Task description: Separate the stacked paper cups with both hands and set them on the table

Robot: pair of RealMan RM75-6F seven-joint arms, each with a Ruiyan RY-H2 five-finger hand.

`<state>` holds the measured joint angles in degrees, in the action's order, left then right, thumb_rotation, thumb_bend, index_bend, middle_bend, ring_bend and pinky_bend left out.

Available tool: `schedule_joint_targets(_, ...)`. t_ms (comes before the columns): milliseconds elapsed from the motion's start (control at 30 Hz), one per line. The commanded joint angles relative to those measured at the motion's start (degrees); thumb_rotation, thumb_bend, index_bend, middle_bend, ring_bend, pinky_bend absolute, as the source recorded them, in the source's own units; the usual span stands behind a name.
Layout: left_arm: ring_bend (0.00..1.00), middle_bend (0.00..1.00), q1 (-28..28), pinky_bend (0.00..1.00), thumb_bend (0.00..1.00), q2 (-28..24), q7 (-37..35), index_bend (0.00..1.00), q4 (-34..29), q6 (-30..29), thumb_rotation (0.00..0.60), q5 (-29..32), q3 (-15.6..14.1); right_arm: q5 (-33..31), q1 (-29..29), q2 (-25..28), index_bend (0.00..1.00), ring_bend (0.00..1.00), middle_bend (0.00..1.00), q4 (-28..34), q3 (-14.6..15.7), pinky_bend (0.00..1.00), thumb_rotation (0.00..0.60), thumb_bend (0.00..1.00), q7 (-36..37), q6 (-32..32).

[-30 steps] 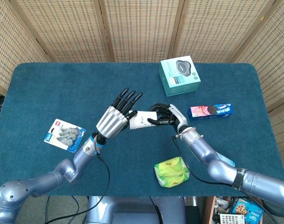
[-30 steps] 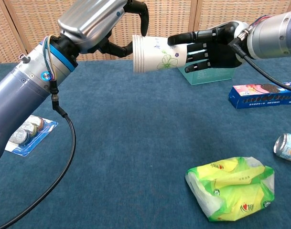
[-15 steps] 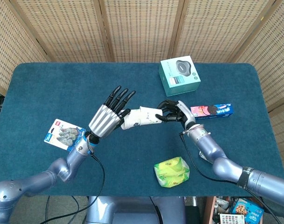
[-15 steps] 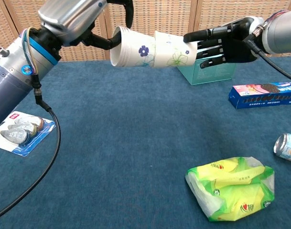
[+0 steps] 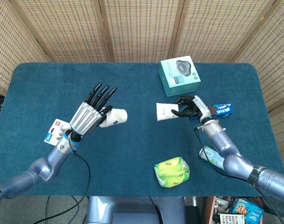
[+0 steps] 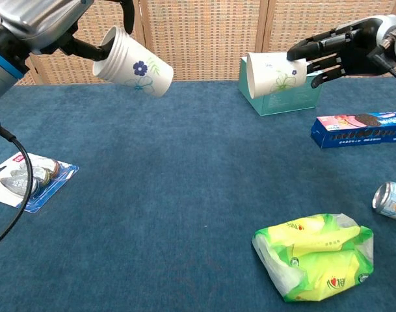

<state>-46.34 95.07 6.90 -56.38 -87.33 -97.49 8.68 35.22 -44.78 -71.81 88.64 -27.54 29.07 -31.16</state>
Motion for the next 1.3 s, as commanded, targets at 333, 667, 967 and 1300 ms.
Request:
schedule_joint_targets(333, 0.00, 0.00, 1.89, 0.00, 0.48, -16.08, 5.14, 0.69, -16.46, 25.15, 0.600, 10.97, -5.58, 32.49, 0.74, -7.98, 0.53, 0.45, 0.58, -11.73, 18.19, 0.64, 0.600, 0.53, -34.01, -24.38)
schedule_joint_targets(667, 0.00, 0.00, -0.15, 0.00, 0.48, -13.23, 9.93, 0.69, -16.53, 33.54, 0.600, 17.27, -4.13, 36.92, 1.35, -10.61, 0.53, 0.45, 0.58, -17.08, 21.10, 0.64, 0.600, 0.53, -40.69, -25.69)
schedule_joint_targets(967, 0.00, 0.00, -0.52, 0.00, 0.34, -12.86, 12.93, 0.00, -18.62, 36.25, 0.600, 21.94, -2.75, 34.60, 1.94, -8.38, 0.00, 0.00, 0.00, -14.64, 21.82, 0.10, 0.600, 0.00, -50.54, -24.54)
schedule_joint_targets(1300, 0.00, 0.00, 1.73, 0.00, 0.27, -19.18, 11.29, 0.00, -25.22, 31.78, 0.600, 22.73, -0.75, 33.49, 6.24, -2.11, 0.00, 0.00, 0.00, -1.07, 21.61, 0.00, 0.600, 0.00, -56.80, -31.71)
